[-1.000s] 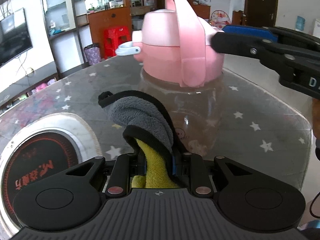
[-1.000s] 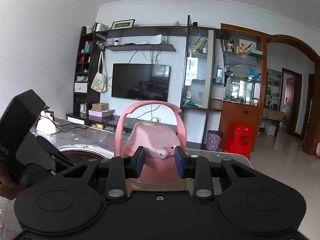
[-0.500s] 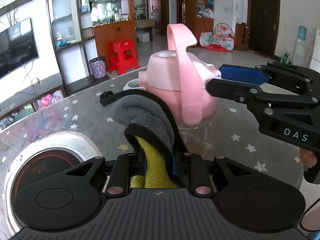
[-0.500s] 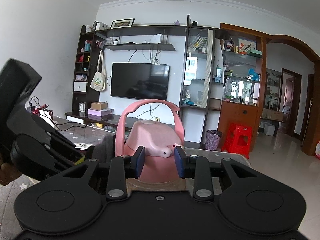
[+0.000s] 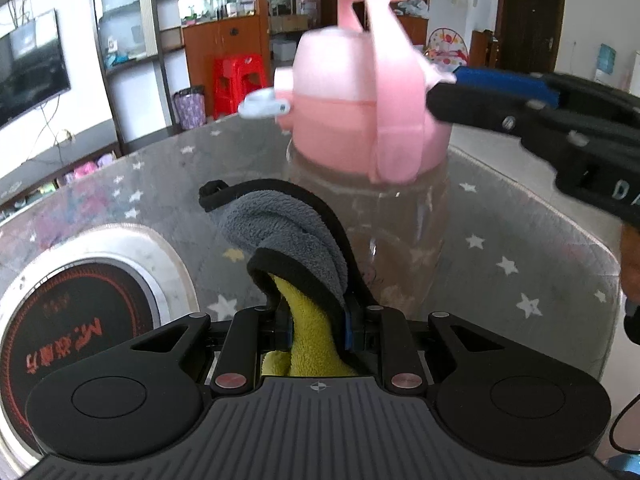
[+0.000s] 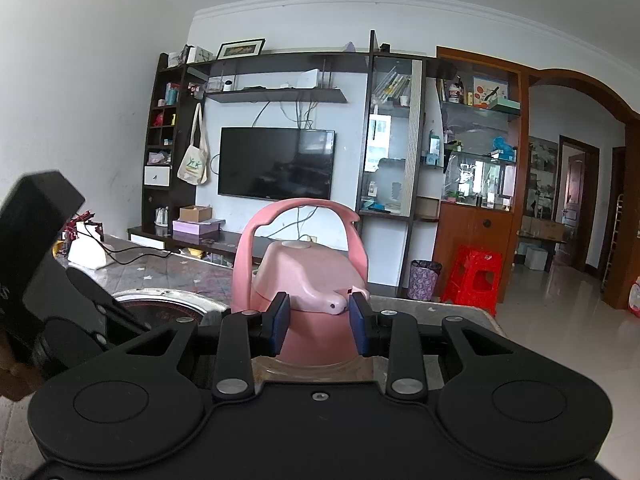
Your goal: Clean container
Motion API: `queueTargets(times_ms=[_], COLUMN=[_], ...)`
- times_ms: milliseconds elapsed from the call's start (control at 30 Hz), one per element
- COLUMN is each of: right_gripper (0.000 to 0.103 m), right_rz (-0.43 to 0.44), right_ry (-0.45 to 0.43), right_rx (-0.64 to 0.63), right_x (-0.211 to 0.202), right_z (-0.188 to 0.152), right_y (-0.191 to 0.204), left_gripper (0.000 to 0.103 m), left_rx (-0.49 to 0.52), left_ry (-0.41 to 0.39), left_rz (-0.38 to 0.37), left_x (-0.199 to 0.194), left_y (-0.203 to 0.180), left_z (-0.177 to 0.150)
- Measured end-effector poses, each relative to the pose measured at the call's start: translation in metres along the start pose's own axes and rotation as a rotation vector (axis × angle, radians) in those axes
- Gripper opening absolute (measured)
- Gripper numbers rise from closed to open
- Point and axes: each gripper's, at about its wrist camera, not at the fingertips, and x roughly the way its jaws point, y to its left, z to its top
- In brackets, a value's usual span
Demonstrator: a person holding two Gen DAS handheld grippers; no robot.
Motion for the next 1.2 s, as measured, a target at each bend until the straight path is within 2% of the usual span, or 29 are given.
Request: queueTargets(times_ms=[200,467,1033,1200], right_gripper=[0.035,0.035,0.035,0.035], right_rz=[-0.005,-0.009,0.004,0.009], right_ry=[-0.004,-0.005,-0.022,-0.028], right_rx=[0.003,0.003,-0.009,-0.014], right_x=[0.001,0.001,-0.006,-0.008], right_z=[-0.001,-0.001,0.001,0.001], right_y=[0.001,0.002,0.009,0.012], left_gripper=[0.021,0.021,0.021,0.021], left_rx=[-0.024,-0.045,0.033,0.038], left_ry=[0.044,0.062,-0.071,-0.076], left_rz=[0.003,0.004,0.018,0.019], left_x=[0.016,0.025,-0.029,-0.029], left_y=[0.004,0.007,-0.006,-0.007], left_z=[-0.01,-0.016,0.018,0.022])
